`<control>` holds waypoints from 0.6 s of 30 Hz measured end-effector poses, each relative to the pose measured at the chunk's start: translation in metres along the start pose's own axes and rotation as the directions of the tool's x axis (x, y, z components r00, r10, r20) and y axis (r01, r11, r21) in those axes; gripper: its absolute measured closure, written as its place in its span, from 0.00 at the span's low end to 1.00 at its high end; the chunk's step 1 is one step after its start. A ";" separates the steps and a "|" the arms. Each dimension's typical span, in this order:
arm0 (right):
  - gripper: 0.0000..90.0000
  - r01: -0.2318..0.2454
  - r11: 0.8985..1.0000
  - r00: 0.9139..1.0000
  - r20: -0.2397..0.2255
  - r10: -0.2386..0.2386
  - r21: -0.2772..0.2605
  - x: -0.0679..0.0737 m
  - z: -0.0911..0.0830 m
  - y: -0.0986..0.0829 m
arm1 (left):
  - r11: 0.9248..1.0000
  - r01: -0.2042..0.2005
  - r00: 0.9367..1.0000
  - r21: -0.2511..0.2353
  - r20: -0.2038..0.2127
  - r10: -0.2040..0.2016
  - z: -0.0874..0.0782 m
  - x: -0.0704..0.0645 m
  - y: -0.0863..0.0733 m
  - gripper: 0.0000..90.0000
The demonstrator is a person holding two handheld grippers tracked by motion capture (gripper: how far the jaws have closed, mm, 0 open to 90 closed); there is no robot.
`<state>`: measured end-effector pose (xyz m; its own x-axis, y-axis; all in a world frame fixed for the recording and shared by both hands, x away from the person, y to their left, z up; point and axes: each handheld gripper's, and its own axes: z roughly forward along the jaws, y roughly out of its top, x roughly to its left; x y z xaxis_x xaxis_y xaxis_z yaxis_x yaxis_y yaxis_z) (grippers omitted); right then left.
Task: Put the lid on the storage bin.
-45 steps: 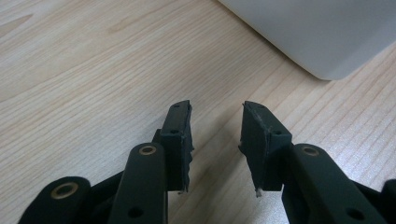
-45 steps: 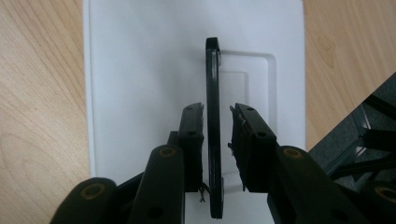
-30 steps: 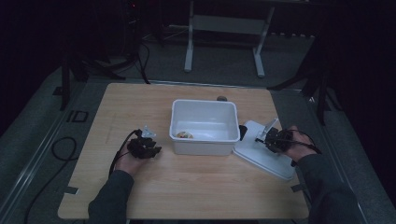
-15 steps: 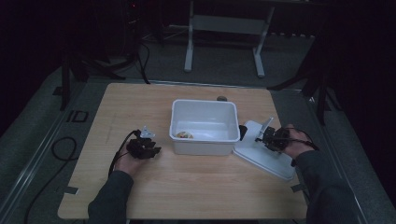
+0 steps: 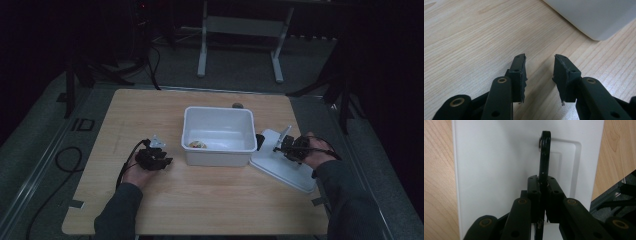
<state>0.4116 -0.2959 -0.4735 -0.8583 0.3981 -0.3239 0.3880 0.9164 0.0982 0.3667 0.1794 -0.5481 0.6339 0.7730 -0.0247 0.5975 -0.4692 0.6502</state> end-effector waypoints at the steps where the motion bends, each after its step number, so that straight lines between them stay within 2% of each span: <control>1: 0.93 0.000 1.000 1.000 -0.001 0.000 -0.001 -0.001 0.000 0.000 | 1.000 0.001 1.000 -0.001 0.001 -0.001 0.000 0.000 0.000 0.69; 9: 0.94 0.011 1.000 1.000 -0.012 -0.011 -0.005 -0.002 -0.002 -0.004 | 1.000 0.007 1.000 -0.004 0.008 -0.007 0.000 0.001 -0.001 0.68; 18: 0.94 0.010 1.000 1.000 -0.003 -0.010 -0.015 -0.004 -0.009 -0.006 | 1.000 0.016 1.000 -0.016 0.015 -0.016 0.000 0.002 -0.002 0.67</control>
<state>0.4099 -0.3032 -0.4643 -0.8632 0.3890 -0.3219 0.3742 0.9209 0.1094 0.3664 0.1816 -0.5494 0.6316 0.7739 -0.0463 0.5996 -0.4498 0.6620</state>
